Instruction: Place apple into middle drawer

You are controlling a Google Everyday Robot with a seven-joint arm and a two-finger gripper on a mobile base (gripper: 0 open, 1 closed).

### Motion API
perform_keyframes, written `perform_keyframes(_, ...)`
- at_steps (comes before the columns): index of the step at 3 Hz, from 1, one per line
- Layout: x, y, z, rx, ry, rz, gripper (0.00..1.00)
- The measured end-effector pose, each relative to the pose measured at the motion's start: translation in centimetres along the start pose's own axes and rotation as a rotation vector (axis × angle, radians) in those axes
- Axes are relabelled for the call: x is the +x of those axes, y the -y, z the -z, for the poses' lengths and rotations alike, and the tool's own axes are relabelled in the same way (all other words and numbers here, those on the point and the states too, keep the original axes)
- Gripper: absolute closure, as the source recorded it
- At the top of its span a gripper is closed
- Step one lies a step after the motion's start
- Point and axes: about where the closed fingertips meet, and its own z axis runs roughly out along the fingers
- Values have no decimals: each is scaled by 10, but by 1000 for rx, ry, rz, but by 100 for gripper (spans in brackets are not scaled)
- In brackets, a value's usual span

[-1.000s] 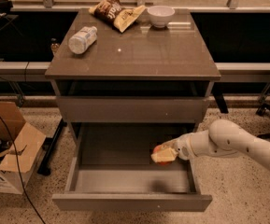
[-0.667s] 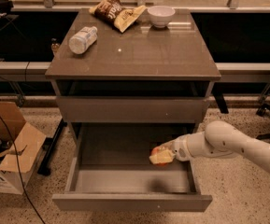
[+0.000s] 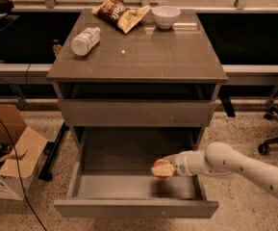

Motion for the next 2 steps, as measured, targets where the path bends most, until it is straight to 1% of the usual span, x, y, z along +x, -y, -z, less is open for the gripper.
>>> perform_keyframes(1,27,22,-31,54,-22,-49,73)
perform_keyframes(2,41,35,-47,86,-49,-83,50)
